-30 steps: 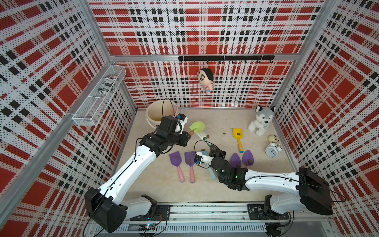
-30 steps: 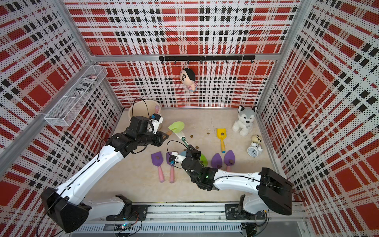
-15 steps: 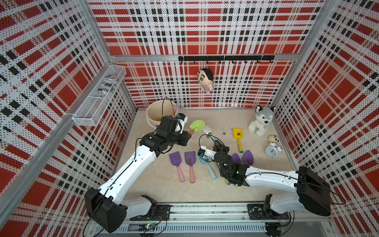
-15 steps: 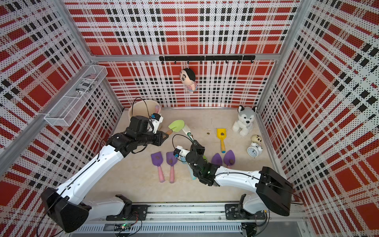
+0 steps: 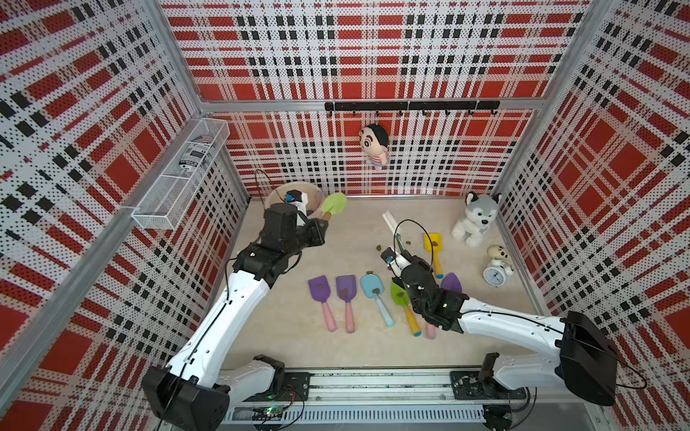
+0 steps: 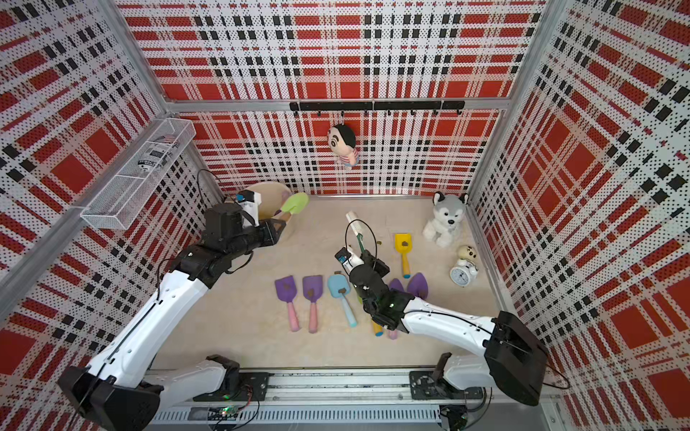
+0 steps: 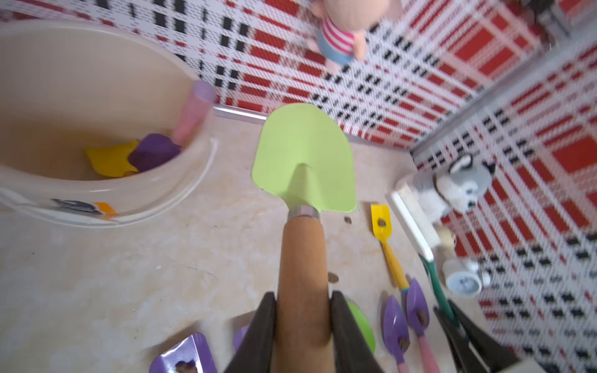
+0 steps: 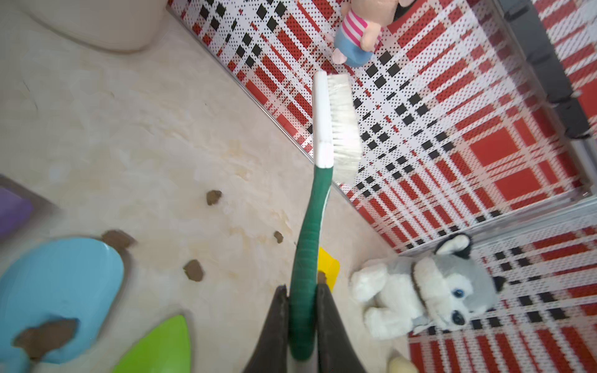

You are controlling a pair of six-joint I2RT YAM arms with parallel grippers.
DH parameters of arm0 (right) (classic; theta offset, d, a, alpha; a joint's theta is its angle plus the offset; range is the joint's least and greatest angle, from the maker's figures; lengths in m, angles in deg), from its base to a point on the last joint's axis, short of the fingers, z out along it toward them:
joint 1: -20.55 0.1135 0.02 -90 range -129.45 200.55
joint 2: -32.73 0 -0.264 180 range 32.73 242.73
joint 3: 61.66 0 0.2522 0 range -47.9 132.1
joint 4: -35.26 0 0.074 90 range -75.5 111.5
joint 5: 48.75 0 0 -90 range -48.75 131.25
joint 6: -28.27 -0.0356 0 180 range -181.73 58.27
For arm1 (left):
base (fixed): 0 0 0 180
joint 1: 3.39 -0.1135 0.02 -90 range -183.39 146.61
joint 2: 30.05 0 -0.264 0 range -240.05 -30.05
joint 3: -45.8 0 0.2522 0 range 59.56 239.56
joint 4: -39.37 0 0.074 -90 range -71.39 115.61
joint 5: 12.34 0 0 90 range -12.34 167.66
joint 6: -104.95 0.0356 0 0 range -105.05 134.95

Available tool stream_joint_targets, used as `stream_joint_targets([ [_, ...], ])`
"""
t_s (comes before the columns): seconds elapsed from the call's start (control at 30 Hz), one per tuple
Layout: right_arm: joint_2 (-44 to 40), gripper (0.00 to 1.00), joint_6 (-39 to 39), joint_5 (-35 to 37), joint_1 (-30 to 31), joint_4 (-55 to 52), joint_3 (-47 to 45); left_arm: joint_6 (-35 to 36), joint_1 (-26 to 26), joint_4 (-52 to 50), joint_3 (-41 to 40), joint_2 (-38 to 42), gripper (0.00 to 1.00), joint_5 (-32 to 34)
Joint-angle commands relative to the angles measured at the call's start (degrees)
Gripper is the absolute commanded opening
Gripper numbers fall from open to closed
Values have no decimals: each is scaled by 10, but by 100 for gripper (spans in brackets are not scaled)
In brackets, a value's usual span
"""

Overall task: Brush the soil off the hand trowel and place it into the bucket
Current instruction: Brush off the soil from the hand trowel, then place the hand trowel in the bucket.

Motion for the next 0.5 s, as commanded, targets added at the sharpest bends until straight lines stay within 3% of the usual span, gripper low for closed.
stream_joint_targets([
  [0.0, -11, 0, -174, -31, -4, -68, 31, -144, -23, 55, 31, -5, 0, 60],
  [0.2, -1, 0, -242, -53, -4, -117, 56, -279, -48, 59, 73, -35, 0, 137],
  [0.47, -19, 0, -274, -62, -4, -136, 49, -371, -114, 48, 109, -120, 0, 83],
])
